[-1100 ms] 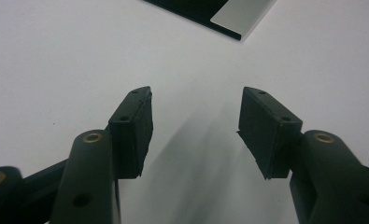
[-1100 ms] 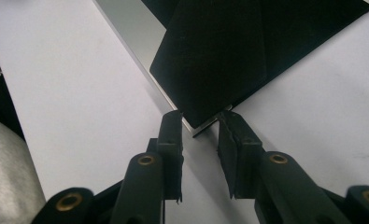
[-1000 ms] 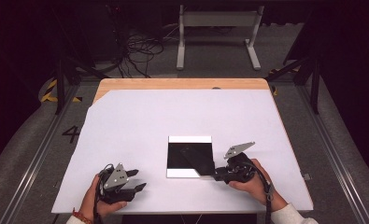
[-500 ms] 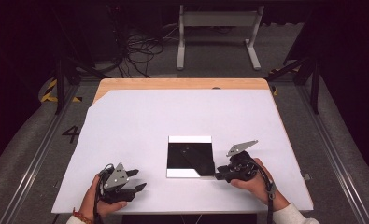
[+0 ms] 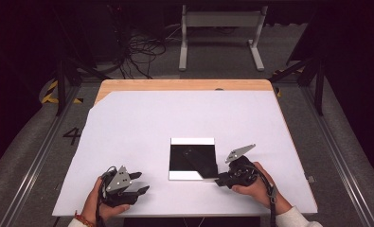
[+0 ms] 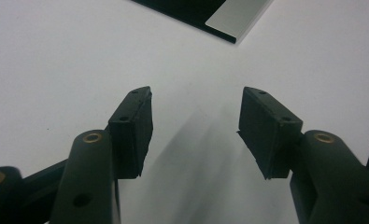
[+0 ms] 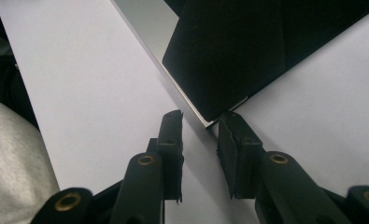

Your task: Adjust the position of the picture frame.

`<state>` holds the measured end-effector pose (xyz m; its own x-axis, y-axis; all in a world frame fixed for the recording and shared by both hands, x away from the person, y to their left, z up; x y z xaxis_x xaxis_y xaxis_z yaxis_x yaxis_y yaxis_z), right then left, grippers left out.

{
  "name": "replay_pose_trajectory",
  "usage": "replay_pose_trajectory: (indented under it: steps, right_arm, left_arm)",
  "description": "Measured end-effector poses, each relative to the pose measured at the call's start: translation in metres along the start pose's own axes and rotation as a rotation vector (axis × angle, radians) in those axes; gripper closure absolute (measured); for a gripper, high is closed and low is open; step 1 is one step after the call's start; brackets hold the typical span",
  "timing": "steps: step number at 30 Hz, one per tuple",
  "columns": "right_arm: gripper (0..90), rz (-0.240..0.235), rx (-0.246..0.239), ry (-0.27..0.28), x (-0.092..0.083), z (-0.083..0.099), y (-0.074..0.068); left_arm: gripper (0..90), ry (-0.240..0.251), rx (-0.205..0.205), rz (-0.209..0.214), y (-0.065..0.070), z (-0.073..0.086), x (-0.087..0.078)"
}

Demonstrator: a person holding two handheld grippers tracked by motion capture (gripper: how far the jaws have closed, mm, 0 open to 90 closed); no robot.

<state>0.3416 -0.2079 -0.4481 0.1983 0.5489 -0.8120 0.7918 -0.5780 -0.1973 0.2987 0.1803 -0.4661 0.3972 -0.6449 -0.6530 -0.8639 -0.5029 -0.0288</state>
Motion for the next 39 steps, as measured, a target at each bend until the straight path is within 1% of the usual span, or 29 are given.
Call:
replay_pose_trajectory:
  steps: [2,3,6,7,11,12,13,14,16,18,23,27,30,32,34,35,38,39]
  right_arm:
    - [70.1,-0.018,0.013,0.015,0.0,0.0,0.002]
    - [68.7,-0.034,0.034,0.028,0.001,0.001,0.005]
    - [66.4,-0.062,0.065,0.047,0.002,0.001,0.008]
    - [63.9,-0.077,0.08,0.056,0.002,0.001,0.01]
    - [59.5,-0.143,0.165,0.1,0.002,0.001,0.02]
    - [58.8,-0.186,0.21,0.123,0.004,0.0,0.024]
    - [58.4,-0.209,0.229,0.131,0.004,0.0,0.026]
    - [58.5,-0.237,0.247,0.155,0.006,-0.001,0.029]
    - [57.0,-0.254,0.275,0.164,0.009,-0.003,0.033]
    - [55.8,-0.283,0.3,0.179,0.012,-0.005,0.034]
    - [52.9,-0.307,0.331,0.192,0.016,-0.009,0.034]
    - [48.8,-0.303,0.358,0.213,0.015,-0.008,0.038]
    - [50.0,-0.296,0.364,0.218,0.015,-0.008,0.038]
    - [51.0,-0.281,0.369,0.224,0.018,-0.009,0.036]
    - [52.4,-0.284,0.38,0.23,0.019,-0.01,0.037]
    - [52.4,-0.284,0.38,0.23,0.019,-0.01,0.037]
    - [53.9,-0.28,0.393,0.245,0.021,-0.012,0.037]
    - [54.1,-0.277,0.39,0.251,0.022,-0.012,0.037]
  left_arm:
    - [45.3,-0.003,0.004,0.006,0.001,-0.003,0.003]
    - [45.0,-0.005,0.008,0.008,0.001,-0.004,0.004]
    - [44.8,-0.002,0.02,0.018,0.002,-0.01,0.009]
    - [44.8,0.001,0.022,0.021,0.003,-0.012,0.011]
    - [44.7,-0.007,0.027,0.032,0.002,-0.017,0.018]
    - [44.7,-0.005,0.026,0.036,0.002,-0.018,0.019]
    - [44.7,-0.007,0.025,0.038,0.001,-0.019,0.02]
    - [44.7,-0.005,0.021,0.041,0.001,-0.02,0.022]
    - [44.1,-0.006,0.017,0.05,-0.001,-0.021,0.024]
    - [43.5,-0.003,0.013,0.055,-0.001,-0.024,0.025]
    - [42.6,-0.009,0.019,0.065,-0.004,-0.028,0.031]
    - [41.6,-0.014,0.014,0.07,-0.006,-0.029,0.034]
    - [40.7,-0.017,0.011,0.073,-0.006,-0.03,0.035]
    - [39.9,-0.018,0.011,0.071,-0.006,-0.031,0.037]
    - [38.6,-0.018,0.012,0.07,-0.007,-0.032,0.038]
    - [38.6,-0.015,0.01,0.067,-0.007,-0.032,0.038]
    - [35.6,0.004,-0.019,0.074,-0.012,-0.034,0.041]
    - [34.9,0.007,-0.028,0.077,-0.012,-0.035,0.041]
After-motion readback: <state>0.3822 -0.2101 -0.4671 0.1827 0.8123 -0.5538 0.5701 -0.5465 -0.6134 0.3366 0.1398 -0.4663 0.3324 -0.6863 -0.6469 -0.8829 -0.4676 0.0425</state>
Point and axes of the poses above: each handheld gripper's, and its own axes: x roughly forward along the jaws, z roughly out of its underside, y roughly to its right, the point moved 1 cm from there along x, roughly forward along the jaws, and after that the axes turned 2 degrees about z, right-handed, at the moved point
